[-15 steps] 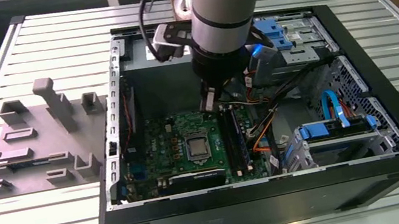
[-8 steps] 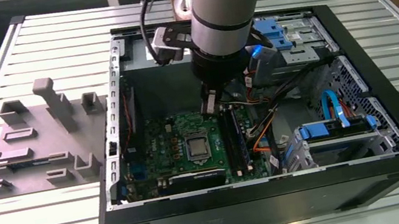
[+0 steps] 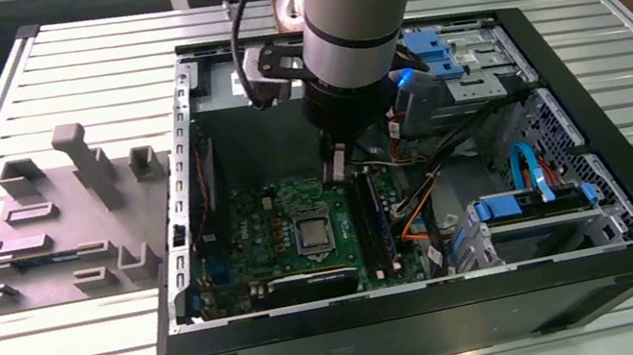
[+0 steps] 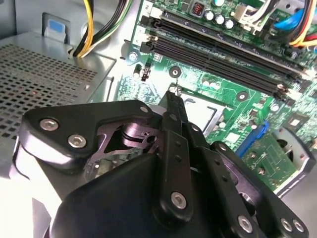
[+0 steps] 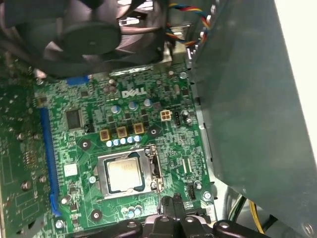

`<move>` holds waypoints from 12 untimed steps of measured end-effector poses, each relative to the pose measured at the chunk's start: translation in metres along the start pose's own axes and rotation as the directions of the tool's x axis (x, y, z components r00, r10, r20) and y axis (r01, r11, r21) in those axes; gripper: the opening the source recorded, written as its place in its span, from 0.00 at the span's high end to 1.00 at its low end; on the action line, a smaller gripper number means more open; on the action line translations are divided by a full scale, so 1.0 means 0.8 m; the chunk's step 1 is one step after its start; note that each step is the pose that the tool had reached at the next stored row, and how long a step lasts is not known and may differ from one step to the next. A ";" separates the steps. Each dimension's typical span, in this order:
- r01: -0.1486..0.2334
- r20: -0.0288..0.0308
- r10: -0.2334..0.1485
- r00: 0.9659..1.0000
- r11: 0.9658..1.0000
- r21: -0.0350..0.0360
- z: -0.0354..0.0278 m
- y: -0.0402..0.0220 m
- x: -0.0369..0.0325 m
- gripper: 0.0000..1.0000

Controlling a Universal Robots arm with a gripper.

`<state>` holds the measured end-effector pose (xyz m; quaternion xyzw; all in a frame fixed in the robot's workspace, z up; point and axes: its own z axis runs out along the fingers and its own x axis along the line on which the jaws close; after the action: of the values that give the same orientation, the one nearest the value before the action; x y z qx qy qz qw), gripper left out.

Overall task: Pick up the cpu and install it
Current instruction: 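Install the first cpu locking lever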

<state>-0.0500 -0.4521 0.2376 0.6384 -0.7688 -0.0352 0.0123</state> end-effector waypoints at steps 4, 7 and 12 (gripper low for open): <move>0.029 -0.001 -0.029 1.000 1.000 0.004 0.0000 -0.0002 0.0016 0.90; 0.033 -0.002 -0.033 0.999 0.999 0.005 0.0000 -0.0006 0.0031 0.90; 0.034 -0.012 -0.034 0.999 0.999 0.006 -0.0002 -0.0007 0.0037 0.90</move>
<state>-0.0499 -0.4550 0.2376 0.6516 -0.7579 -0.0291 0.0143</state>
